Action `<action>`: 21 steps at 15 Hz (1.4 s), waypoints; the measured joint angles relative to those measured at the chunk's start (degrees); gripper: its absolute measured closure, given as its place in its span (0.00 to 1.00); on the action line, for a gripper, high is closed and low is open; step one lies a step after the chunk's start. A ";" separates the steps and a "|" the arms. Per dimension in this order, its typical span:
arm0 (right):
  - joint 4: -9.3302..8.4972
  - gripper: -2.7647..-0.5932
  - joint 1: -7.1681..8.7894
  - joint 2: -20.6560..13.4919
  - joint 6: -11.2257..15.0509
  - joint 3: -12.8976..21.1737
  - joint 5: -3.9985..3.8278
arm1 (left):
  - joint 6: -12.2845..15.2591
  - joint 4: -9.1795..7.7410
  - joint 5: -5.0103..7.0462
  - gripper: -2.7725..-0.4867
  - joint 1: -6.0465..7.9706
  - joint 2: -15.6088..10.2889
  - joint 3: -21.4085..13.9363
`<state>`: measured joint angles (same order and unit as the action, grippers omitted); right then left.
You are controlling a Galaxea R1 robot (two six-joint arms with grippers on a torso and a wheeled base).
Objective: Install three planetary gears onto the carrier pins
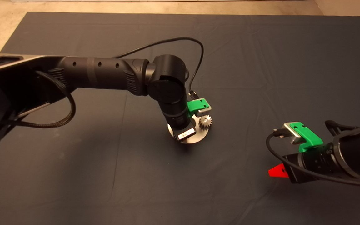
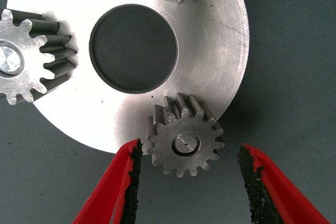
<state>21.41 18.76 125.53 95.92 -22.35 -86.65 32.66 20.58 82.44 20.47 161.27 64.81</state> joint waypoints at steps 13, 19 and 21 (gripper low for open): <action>0.04 0.53 3.32 3.02 0.02 0.00 -0.61 | 19.68 -0.27 2.73 0.69 0.39 -22.68 -16.51; 0.00 0.53 7.62 8.37 0.22 0.00 -1.05 | 45.54 -0.62 2.58 0.69 1.24 -36.33 -39.27; -0.02 0.53 7.94 8.77 1.08 0.02 -1.13 | 50.70 -0.66 2.73 0.69 1.49 -41.90 -43.80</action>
<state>21.38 26.70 134.29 97.00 -22.32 -87.78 83.36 19.92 85.18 21.96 119.37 21.00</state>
